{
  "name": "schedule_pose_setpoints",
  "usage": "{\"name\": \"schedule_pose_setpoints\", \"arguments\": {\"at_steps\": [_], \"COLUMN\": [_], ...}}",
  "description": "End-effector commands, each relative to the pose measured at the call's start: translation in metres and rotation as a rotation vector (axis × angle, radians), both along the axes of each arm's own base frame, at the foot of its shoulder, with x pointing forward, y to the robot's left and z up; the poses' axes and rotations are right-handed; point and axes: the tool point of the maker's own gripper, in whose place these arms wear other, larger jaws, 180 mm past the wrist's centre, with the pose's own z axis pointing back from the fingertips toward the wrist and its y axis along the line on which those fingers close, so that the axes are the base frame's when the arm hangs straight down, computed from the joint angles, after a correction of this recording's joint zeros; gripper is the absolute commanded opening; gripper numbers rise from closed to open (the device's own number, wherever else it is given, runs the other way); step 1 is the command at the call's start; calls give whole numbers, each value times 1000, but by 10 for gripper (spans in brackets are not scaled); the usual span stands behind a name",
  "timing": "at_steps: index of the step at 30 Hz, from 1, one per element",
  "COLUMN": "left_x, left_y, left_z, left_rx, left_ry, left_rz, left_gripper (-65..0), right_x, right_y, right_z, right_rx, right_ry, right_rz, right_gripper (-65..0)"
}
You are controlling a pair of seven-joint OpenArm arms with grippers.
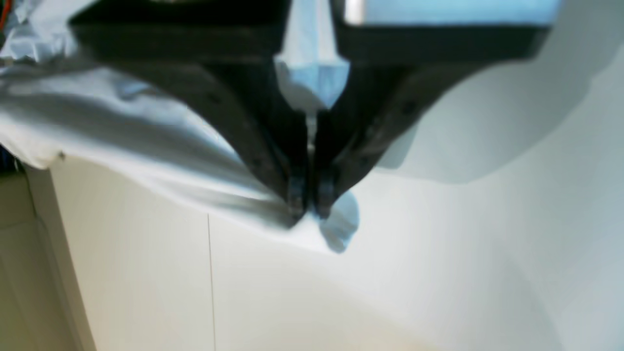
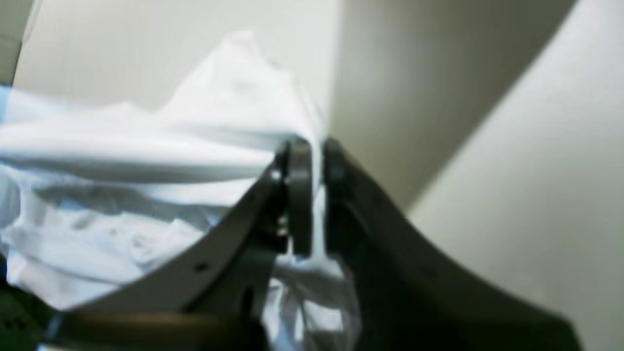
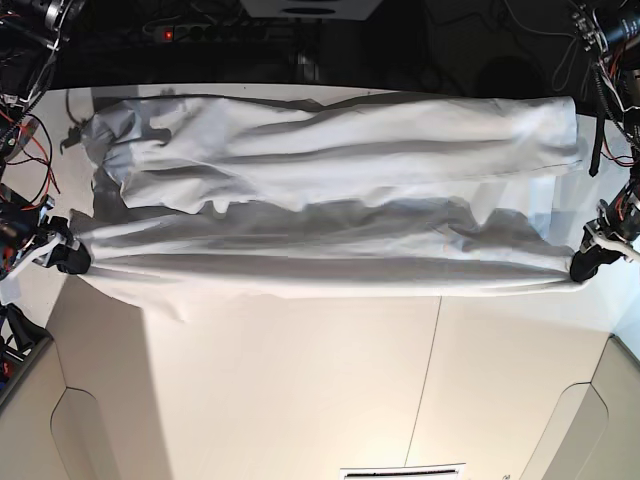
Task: Layout the t-shirt on the table in an organized manner, then fold the t-shirt properly
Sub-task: 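Lift the hem with both grippers and fold it over onto the folded edge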
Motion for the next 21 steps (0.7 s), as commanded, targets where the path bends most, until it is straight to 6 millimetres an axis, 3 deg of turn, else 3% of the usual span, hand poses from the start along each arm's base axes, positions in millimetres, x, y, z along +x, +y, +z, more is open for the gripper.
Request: {"name": "schedule_pose_setpoints", "arguments": {"at_steps": [1, 16, 21], "left_x": [8, -45, -59], "left_y": [14, -17, -13], "left_z": [26, 32, 25], "left_rx": [29, 163, 159], "left_ry": [-67, 42, 69], "left_rz": [9, -177, -163], "left_gripper": [-650, -650, -650], "right_x": [11, 0, -22], "right_y": [-13, 3, 10], "right_z": [21, 28, 33], "right_rx": [-15, 105, 53], "right_ry": [-68, -47, -59], "right_rz": [-22, 30, 68], "right_gripper": [-650, -650, -650]}}
